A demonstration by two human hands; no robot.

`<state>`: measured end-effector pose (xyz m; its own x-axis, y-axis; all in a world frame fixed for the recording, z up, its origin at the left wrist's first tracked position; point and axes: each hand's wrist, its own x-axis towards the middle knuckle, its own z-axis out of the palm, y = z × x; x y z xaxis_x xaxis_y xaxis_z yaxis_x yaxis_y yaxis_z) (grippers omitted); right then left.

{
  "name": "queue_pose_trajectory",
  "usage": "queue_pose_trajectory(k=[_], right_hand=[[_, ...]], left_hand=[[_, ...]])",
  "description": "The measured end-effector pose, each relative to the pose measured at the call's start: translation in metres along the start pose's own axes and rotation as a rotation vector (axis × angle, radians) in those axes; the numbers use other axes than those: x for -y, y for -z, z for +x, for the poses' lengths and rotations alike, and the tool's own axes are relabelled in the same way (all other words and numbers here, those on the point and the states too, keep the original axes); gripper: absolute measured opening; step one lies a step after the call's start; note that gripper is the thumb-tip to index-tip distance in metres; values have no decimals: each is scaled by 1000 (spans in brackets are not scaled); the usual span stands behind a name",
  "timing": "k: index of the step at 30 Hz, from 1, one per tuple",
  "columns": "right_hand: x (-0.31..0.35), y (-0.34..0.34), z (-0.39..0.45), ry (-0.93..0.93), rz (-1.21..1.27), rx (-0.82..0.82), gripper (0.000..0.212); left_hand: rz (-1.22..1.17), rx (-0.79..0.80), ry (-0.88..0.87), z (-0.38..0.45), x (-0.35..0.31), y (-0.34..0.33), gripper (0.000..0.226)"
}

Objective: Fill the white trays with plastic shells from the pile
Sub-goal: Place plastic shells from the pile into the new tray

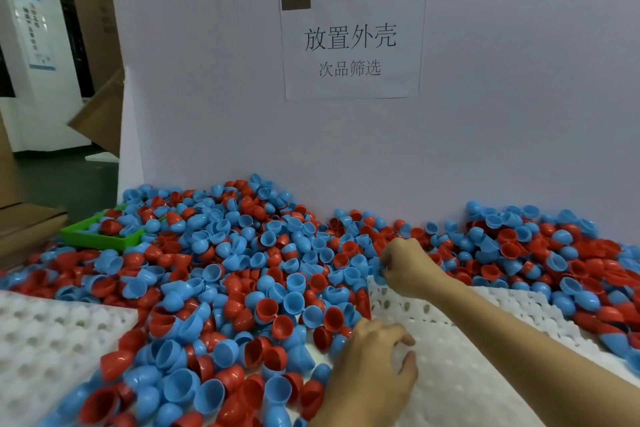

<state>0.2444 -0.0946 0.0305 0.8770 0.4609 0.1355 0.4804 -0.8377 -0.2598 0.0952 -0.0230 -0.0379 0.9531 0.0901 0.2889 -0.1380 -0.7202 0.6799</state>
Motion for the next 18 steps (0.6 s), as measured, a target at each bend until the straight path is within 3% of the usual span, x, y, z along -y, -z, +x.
queue_pose_trajectory(k=[4, 10, 18], right_hand=[[10, -16, 11, 22, -276, 89, 33], [12, -15, 13, 69, -399, 165, 37], [4, -13, 5, 55, -390, 116, 9]], left_hand=[[9, 3, -8, 1, 1, -1, 26], [-2, 16, -1, 1, 1, -2, 25], [34, 39, -9, 2, -2, 1, 25]])
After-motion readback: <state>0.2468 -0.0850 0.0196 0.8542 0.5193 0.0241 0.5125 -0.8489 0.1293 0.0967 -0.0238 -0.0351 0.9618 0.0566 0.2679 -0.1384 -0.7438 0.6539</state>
